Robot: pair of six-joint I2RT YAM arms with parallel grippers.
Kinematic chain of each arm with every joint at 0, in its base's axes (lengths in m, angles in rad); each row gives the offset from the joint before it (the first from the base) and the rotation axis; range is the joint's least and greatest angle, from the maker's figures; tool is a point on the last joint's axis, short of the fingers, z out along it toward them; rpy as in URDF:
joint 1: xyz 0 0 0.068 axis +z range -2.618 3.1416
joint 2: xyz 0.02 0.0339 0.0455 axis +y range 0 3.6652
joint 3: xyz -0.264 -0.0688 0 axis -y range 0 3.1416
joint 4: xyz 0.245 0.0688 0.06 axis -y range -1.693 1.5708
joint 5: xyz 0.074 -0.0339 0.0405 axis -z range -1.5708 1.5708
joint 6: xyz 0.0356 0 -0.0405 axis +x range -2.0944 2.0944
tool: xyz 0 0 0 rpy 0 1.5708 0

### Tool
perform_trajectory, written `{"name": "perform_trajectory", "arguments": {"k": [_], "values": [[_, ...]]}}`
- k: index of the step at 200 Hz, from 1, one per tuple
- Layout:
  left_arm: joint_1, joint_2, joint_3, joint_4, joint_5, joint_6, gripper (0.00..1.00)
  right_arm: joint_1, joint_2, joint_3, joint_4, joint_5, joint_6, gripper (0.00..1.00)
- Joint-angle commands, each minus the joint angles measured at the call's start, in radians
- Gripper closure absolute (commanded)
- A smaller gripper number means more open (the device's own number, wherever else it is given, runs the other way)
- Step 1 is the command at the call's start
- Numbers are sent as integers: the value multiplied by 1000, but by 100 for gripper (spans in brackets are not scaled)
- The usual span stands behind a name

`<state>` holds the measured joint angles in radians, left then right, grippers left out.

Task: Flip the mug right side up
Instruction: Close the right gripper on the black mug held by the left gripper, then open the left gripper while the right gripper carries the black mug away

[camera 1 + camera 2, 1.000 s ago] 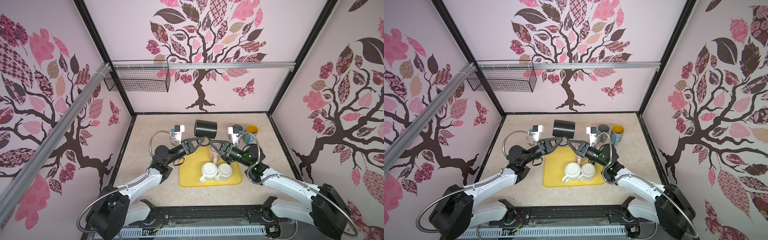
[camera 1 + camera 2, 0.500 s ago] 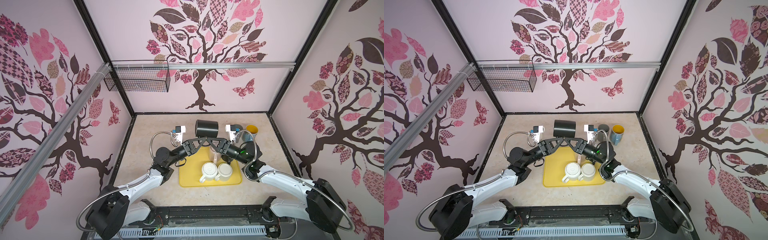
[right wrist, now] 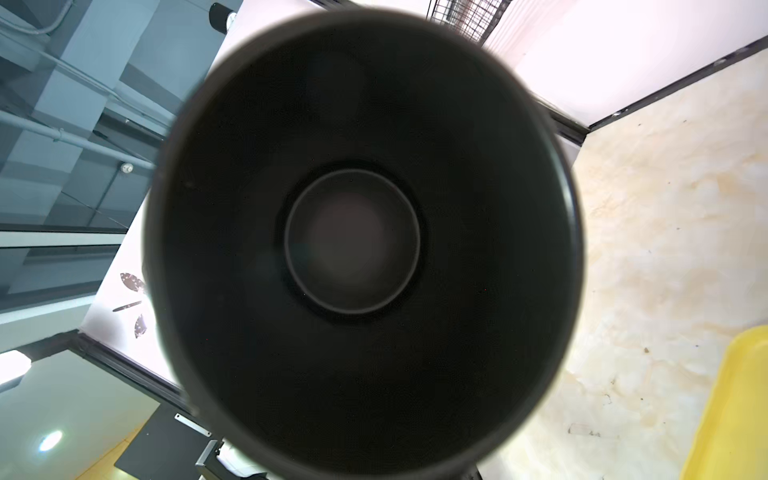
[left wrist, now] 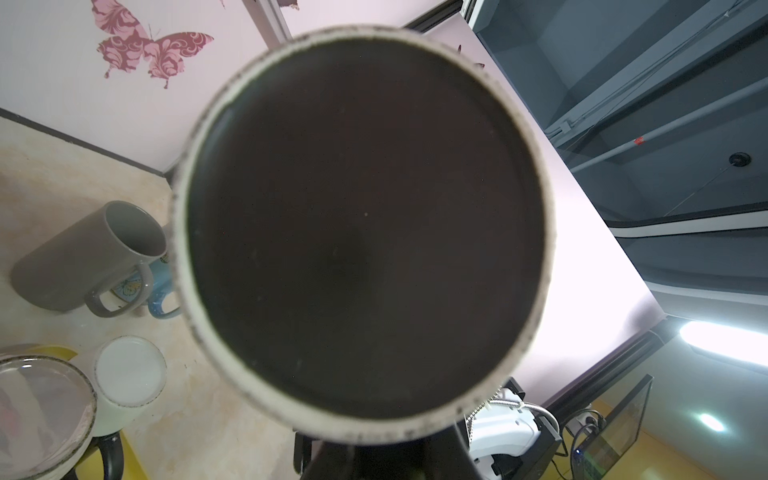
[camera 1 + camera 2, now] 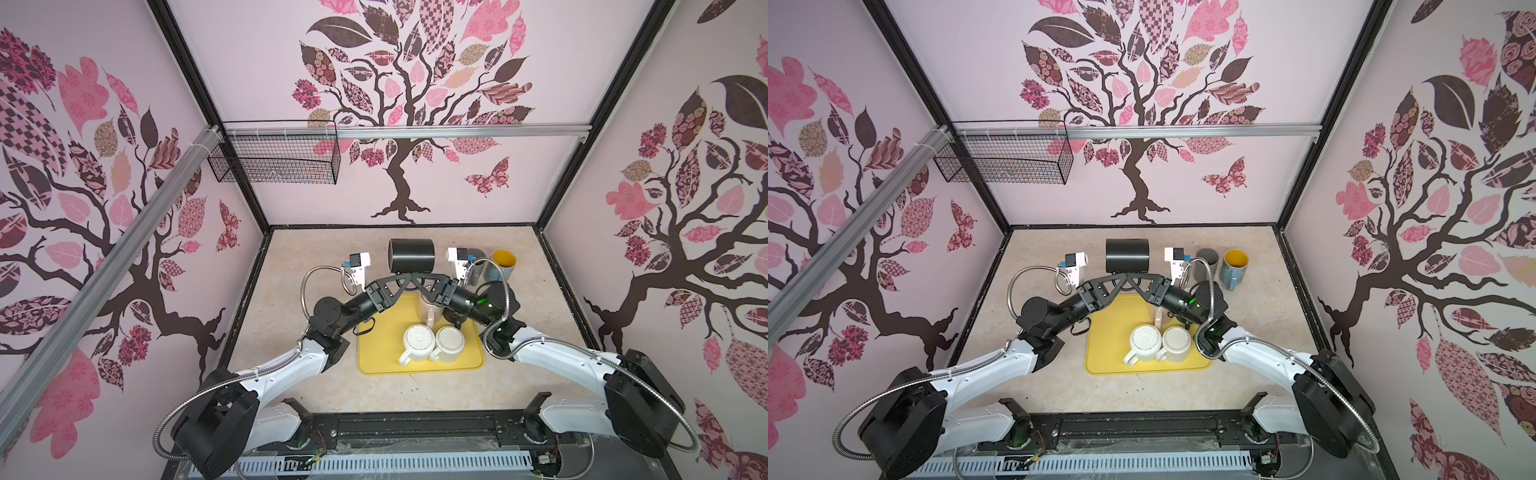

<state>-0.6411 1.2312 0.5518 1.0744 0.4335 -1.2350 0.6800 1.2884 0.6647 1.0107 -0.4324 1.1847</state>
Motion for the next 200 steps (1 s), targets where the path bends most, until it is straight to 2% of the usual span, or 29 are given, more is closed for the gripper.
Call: {"name": "perform_trajectory", "arguments": {"k": [1, 29, 37, 47, 55, 56, 59, 61, 63, 96, 117, 132, 145, 173, 200], "values": [[-39, -11, -39, 80, 112, 24, 100, -19, 24, 89, 68, 105, -8, 100], [-39, -28, -44, 14, 102, 56, 100, -20, 22, 104, 48, 92, -32, 100], [-37, -39, -42, -32, 100, 74, 70, -20, 18, 103, 46, 90, -38, 100], [-29, -58, -44, -85, 94, 91, 59, -24, 11, 105, 36, 83, -55, 100], [-15, -79, -48, -137, 91, 102, 45, -33, -8, 105, 2, 90, -73, 100], [-12, -82, -48, -147, 89, 103, 39, -34, -10, 105, -3, 92, -74, 100], [-5, -91, -50, -177, 82, 110, 12, -37, -17, 104, -16, 96, -79, 100], [-1, -102, -50, -201, 78, 116, 6, -41, -21, 104, -24, 98, -81, 100], [2, -111, -52, -223, 74, 121, 4, -43, -24, 104, -30, 99, -85, 100], [55, -286, -43, -602, -23, 292, 4, -48, -61, 150, -201, 86, -175, 100], [61, -413, -20, -869, -212, 419, 4, -50, -76, 160, -296, 94, -215, 100], [66, -487, 5, -1045, -365, 443, 4, -50, -89, 172, -377, 117, -254, 100], [84, -515, 27, -1131, -429, 464, 4, -50, -102, 202, -489, 154, -312, 100], [90, -514, 88, -1303, -456, 576, 4, -50, -89, 335, -777, 234, -469, 100], [90, -546, 27, -1228, -389, 627, 4, -50, -37, 461, -1017, 362, -609, 100]]}}
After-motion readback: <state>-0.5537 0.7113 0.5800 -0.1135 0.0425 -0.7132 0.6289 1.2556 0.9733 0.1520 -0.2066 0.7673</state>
